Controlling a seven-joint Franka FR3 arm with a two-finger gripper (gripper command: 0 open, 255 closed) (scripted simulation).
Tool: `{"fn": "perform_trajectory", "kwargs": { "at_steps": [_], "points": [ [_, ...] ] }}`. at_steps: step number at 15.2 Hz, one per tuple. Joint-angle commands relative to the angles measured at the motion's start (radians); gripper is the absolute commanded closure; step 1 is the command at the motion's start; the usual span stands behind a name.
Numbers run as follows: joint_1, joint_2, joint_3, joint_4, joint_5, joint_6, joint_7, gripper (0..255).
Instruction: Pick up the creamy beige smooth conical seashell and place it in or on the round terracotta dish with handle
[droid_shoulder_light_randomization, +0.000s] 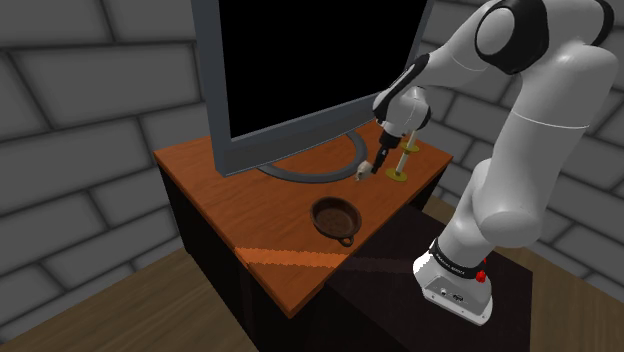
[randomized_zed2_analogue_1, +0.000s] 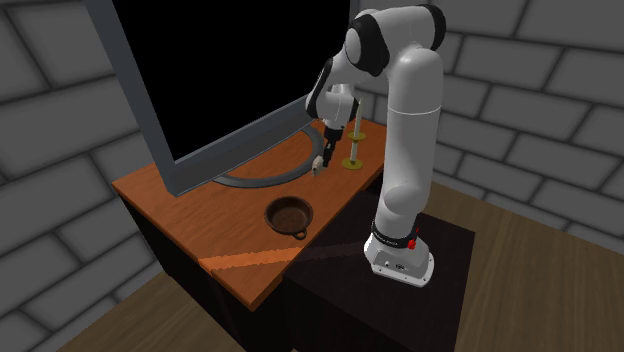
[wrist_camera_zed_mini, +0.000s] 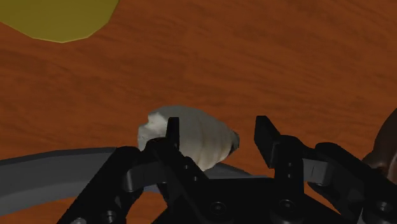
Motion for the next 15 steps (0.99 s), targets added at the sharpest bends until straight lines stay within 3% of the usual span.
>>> {"fn": "perform_trajectory", "kwargs": {
  "at_steps": [1,6,7,8,10,12,15],
  "points": [
    [0.025,-0.038,-0.009,-0.013,-0.060,-0.034,0.050,255],
    [0.036,-0.145,-0.037,-0.014,-0.212,-0.073,0.168,255],
    [0.035,-0.116,-0.031,-0.012,-0.169,-0.060,0.136,255],
    [0.035,-0.116,-0.031,-0.012,-0.169,-0.060,0.136,0],
    [0.104,0.035,0.024,0.125,-0.389,-0.142,0.366,0],
    [0.177,0.239,0.056,0.292,-0.517,-0.272,0.496,0],
    [0.179,0.272,0.057,0.290,-0.505,-0.254,0.489,0]
  ]
}}
